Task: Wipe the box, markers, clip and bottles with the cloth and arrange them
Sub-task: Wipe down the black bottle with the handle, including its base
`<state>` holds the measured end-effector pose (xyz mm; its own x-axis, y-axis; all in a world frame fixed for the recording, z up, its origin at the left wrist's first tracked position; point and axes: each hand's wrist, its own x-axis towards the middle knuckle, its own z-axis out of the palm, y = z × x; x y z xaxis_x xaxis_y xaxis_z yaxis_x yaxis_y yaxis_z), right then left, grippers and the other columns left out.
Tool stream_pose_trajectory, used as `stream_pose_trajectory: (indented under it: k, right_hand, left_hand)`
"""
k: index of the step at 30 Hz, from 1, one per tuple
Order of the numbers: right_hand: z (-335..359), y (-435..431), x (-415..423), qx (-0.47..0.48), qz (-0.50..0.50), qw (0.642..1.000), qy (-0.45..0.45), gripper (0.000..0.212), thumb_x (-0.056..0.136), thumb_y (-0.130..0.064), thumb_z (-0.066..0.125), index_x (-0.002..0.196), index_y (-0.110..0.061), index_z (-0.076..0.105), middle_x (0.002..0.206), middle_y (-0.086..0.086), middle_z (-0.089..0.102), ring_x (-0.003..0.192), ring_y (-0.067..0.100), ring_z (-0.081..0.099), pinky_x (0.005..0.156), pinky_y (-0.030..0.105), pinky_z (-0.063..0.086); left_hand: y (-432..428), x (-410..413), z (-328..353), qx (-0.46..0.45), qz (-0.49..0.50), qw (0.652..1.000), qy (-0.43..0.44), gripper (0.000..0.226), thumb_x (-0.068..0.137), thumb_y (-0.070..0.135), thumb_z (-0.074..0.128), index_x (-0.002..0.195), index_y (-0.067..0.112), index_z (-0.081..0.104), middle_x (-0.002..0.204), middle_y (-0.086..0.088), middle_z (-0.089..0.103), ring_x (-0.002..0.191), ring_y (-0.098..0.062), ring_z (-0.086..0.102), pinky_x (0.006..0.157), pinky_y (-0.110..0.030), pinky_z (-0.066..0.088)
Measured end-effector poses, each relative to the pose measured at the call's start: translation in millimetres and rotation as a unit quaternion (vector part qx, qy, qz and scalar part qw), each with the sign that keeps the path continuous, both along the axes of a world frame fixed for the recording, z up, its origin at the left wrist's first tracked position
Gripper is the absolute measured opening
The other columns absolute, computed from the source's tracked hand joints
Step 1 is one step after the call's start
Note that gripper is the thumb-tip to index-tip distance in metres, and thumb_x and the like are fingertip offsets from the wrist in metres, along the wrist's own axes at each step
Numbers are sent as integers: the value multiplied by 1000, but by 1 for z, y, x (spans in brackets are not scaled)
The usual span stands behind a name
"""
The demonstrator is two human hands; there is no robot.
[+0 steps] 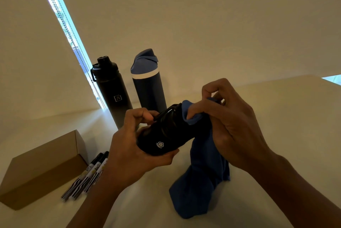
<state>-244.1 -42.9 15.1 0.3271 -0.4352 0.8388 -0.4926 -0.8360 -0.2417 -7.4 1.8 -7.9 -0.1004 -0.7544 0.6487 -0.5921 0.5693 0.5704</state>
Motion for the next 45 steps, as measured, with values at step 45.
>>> stream_pose_trajectory:
  k: [45]
  right_hand:
    - [12,7,-3,21,73,997,19,45,101,-9,56,119,-50,61,122,-11,57,107,13,60,89,34,57]
  left_hand:
    - [-3,5,0,-7,-10,1000,-13,82,58,51,91,123,37,44,127,26,59,116,3,63,89,-7,51]
